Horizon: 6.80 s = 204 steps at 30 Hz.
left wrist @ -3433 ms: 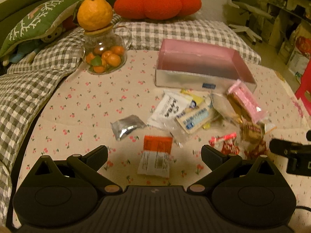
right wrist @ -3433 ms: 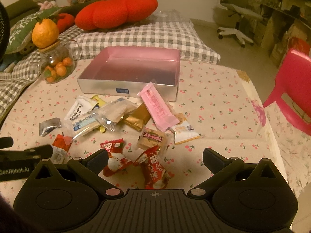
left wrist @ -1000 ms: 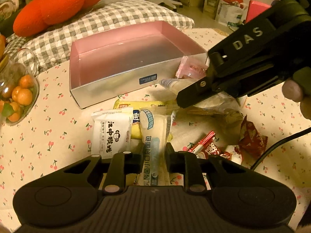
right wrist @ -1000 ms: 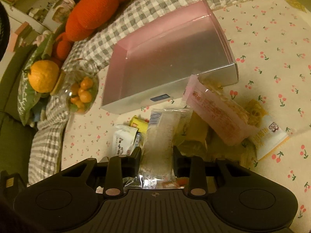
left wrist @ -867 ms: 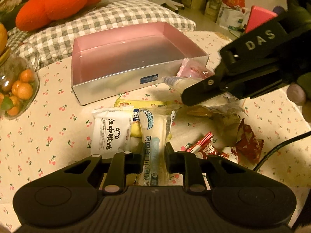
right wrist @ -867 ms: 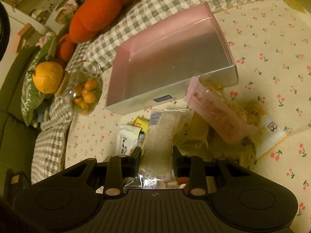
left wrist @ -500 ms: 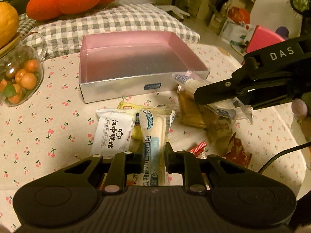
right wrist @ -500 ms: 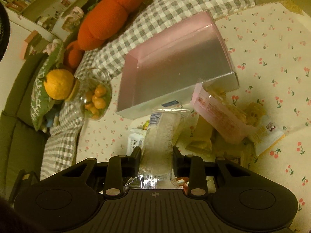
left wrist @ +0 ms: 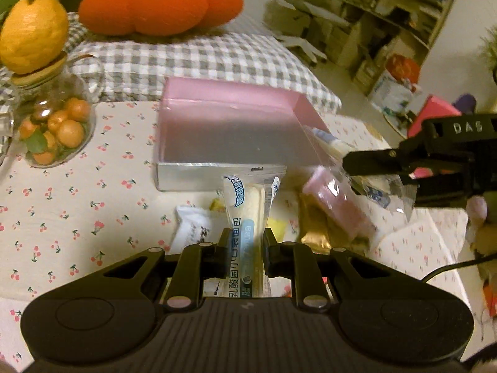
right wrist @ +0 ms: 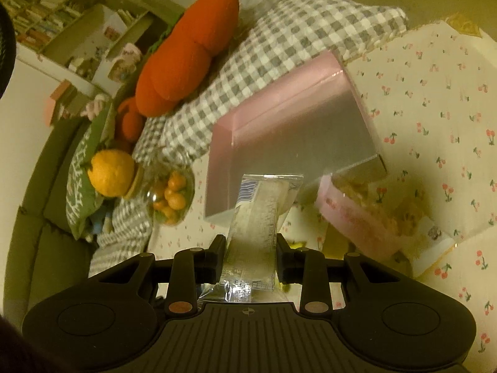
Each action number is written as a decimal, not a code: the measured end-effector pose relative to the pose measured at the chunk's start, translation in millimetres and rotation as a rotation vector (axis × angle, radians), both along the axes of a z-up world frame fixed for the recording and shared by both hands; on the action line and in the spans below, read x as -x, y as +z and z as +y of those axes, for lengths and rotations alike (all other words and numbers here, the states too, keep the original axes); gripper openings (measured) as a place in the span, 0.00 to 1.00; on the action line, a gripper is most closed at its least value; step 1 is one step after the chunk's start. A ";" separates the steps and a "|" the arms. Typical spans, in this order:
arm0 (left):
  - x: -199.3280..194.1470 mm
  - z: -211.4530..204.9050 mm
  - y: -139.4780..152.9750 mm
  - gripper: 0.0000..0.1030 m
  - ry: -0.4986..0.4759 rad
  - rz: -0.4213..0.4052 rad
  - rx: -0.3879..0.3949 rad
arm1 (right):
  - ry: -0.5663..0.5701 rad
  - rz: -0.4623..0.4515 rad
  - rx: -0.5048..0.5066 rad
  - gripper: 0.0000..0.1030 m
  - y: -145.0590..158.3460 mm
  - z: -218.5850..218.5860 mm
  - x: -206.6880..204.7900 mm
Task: Organize snacks
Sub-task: 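Carry both packets into the pink-lined box and open both tools, then withdraw both tools from the box back over the snack pile, then grasp the orange-and-white packet with the left tool while the right tool grasps a red candy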
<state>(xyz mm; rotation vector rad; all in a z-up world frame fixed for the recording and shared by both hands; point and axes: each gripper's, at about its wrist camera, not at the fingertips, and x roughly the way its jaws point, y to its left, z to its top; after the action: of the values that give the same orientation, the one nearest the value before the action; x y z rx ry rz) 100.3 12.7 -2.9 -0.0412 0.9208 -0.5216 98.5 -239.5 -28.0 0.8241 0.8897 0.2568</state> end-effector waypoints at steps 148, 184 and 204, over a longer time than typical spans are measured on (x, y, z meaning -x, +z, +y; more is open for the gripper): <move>95.3 33.6 -59.7 0.95 -0.035 -0.111 -0.218 | 0.334 -0.212 0.697 0.86 -84.4 29.3 121.8; 88.6 44.1 -57.8 0.44 0.036 -0.127 -0.196 | 0.331 -0.300 0.759 0.49 -86.1 46.7 115.4; 83.6 47.8 -46.3 0.34 0.057 -0.072 -0.143 | 0.293 -0.249 0.671 0.28 -63.6 35.9 113.8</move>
<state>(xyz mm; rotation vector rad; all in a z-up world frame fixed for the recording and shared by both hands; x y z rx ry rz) 16.7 60.5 -49.2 0.0803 0.8815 -0.4009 -15.3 -203.5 -91.6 0.0355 0.7863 0.2847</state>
